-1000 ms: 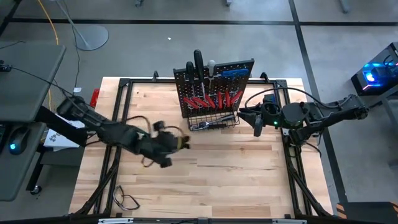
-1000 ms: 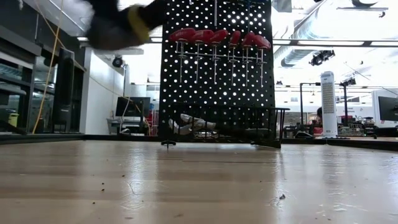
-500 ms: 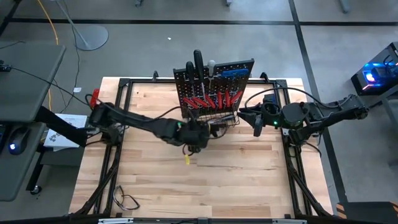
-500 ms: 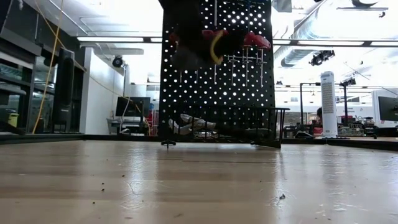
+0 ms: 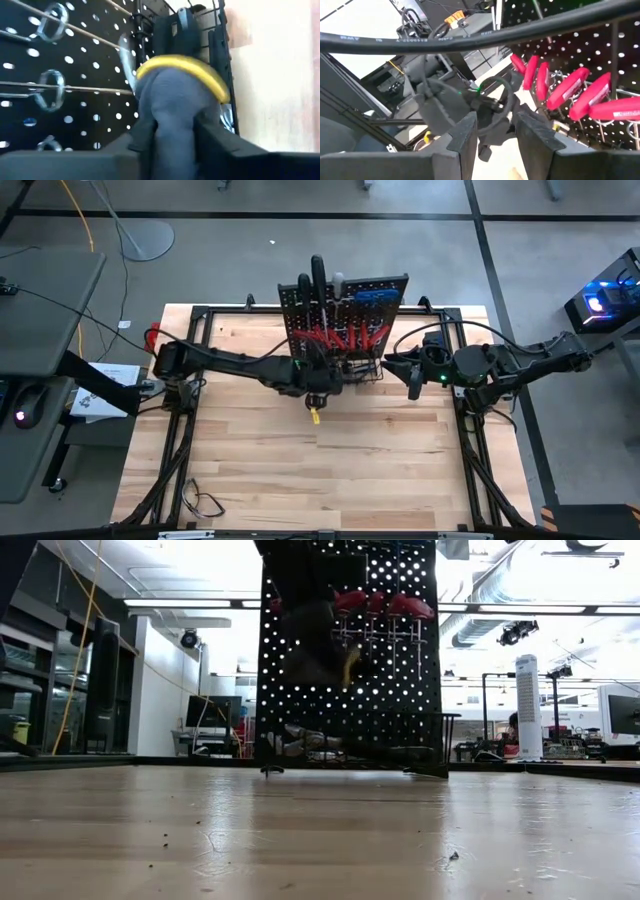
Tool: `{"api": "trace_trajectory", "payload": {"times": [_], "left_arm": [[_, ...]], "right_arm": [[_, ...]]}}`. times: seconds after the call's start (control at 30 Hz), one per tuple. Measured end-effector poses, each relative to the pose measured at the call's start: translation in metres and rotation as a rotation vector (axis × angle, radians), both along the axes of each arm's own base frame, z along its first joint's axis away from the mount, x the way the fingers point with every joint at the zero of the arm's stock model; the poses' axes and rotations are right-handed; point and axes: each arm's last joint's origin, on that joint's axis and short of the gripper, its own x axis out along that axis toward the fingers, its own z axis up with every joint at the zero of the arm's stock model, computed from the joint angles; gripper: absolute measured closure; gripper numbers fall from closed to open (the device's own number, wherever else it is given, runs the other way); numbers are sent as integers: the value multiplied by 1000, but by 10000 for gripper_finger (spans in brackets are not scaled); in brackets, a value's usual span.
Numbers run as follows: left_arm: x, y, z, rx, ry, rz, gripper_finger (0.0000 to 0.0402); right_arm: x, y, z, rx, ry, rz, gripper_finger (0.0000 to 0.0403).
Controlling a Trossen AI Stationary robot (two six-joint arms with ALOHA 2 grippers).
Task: Hang tools onto peg board
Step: Put the gray tool loops into the wire basket on the peg board, then put the transparent safety glass into the wire basket on the peg board
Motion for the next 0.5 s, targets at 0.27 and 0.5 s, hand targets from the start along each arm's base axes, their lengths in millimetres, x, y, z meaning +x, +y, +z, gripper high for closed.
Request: {"api": "trace_trajectory", "payload": {"times": [0.27,0.5], "left_arm": [[-1,0,-4,-34,29,-7,160],[-13,-13,-1,-70,51,38,128]], "right_arm": [[0,0,0,3,1,10,279],[0,0,0,3,1,10,279]]}}
